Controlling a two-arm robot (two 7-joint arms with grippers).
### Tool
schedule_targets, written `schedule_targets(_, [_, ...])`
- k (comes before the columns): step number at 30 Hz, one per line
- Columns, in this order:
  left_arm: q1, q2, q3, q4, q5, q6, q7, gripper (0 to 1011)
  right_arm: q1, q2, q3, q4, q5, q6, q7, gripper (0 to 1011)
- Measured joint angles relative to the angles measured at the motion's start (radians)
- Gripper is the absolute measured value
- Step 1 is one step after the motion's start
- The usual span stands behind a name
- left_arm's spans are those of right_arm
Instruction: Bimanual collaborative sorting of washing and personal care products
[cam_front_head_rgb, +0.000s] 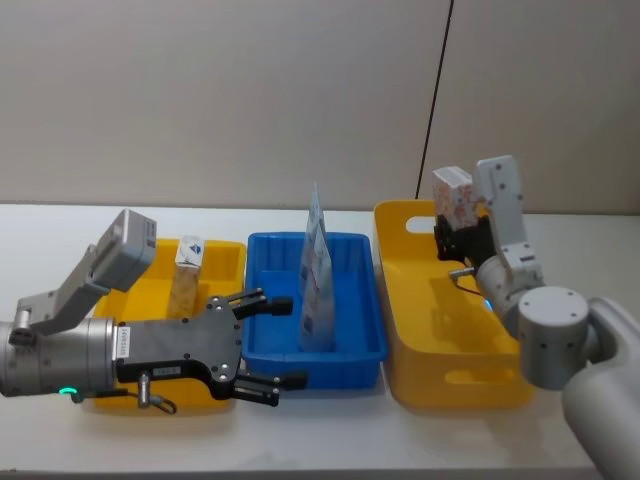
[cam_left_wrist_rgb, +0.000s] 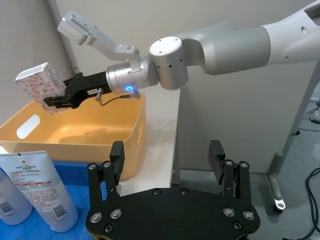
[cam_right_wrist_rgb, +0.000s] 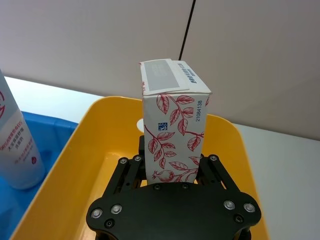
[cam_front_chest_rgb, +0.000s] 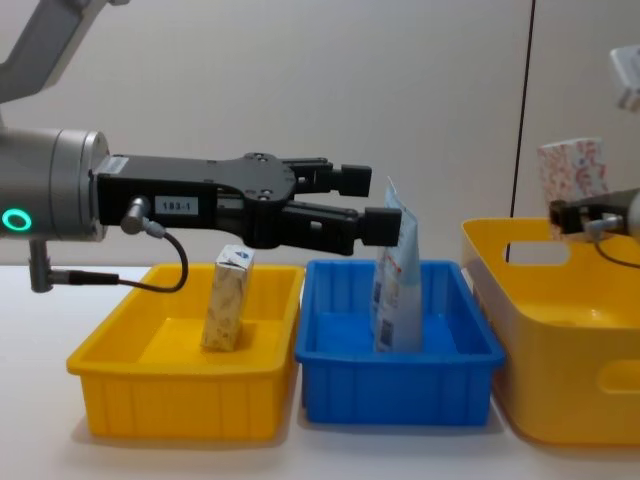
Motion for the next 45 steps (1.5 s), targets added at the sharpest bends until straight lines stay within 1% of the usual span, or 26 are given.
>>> schedule_targets(1, [0.0,0.0,0.0,0.0,0.0,0.0,0.0,1001,0.005,-0.006,-0.001,0.008,-0.003,-0.002,-0.005,364])
schedule_targets(2, [0.0,0.0,0.0,0.0,0.0,0.0,0.0,1001,0.017,-0.02,-0.002,0.028,-0.008,-0.004,-0.013,364])
schedule_targets(9, [0.0,0.0,0.0,0.0,0.0,0.0,0.0,1001,0.049,-0.06,-0.007,0.081,-0.025,-0.013,-0.035,364])
schedule_targets(17, [0.0,0.0,0.0,0.0,0.0,0.0,0.0,1001,0.077,-0.087,-0.011,0.128,-0.047,-0.028,-0.058,371])
schedule_targets(18, [0.0,0.0,0.0,0.0,0.0,0.0,0.0,1001,0.08,-0.089,-0.013,0.133,-0.05,-0.03,-0.06,388])
schedule_targets(19, [0.0,0.0,0.0,0.0,0.0,0.0,0.0,1001,0.084,-0.092,-0.015,0.142,-0.056,-0.035,-0.066,444])
schedule_targets(24, [0.0,0.0,0.0,0.0,0.0,0.0,0.0,1001,0.1,-0.102,-0.023,0.17,-0.076,-0.054,-0.082,592])
schedule_targets(26, [0.0,0.0,0.0,0.0,0.0,0.0,0.0,1001,0.105,-0.105,-0.025,0.181,-0.085,-0.062,-0.088,672])
schedule_targets(28, [0.0,0.0,0.0,0.0,0.0,0.0,0.0,1001,0.108,-0.108,-0.026,0.186,-0.089,-0.066,-0.092,715])
schedule_targets(29, [0.0,0.0,0.0,0.0,0.0,0.0,0.0,1001,0.111,-0.11,-0.027,0.191,-0.093,-0.069,-0.095,775])
schedule_targets(30, [0.0,0.0,0.0,0.0,0.0,0.0,0.0,1001,0.112,-0.11,-0.027,0.192,-0.095,-0.071,-0.096,775])
schedule_targets(31, [0.0,0.0,0.0,0.0,0.0,0.0,0.0,1001,0.114,-0.112,-0.027,0.193,-0.098,-0.073,-0.097,832])
schedule_targets(33, [0.0,0.0,0.0,0.0,0.0,0.0,0.0,1001,0.115,-0.113,-0.027,0.194,-0.1,-0.074,-0.098,882])
schedule_targets(34, [0.0,0.0,0.0,0.0,0.0,0.0,0.0,1001,0.115,-0.114,-0.027,0.193,-0.1,-0.075,-0.098,882])
schedule_targets(35, [0.0,0.0,0.0,0.0,0.0,0.0,0.0,1001,0.115,-0.114,-0.026,0.19,-0.102,-0.075,-0.098,940])
schedule_targets(37, [0.0,0.0,0.0,0.0,0.0,0.0,0.0,1001,0.112,-0.113,-0.024,0.176,-0.102,-0.074,-0.094,969])
schedule_targets(38, [0.0,0.0,0.0,0.0,0.0,0.0,0.0,1001,0.11,-0.112,-0.024,0.171,-0.102,-0.073,-0.092,1004])
schedule_targets(40, [0.0,0.0,0.0,0.0,0.0,0.0,0.0,1001,0.105,-0.109,-0.022,0.156,-0.102,-0.069,-0.084,1004])
schedule_targets(45, [0.0,0.0,0.0,0.0,0.0,0.0,0.0,1001,0.075,-0.091,-0.016,0.083,-0.091,-0.049,-0.048,1004])
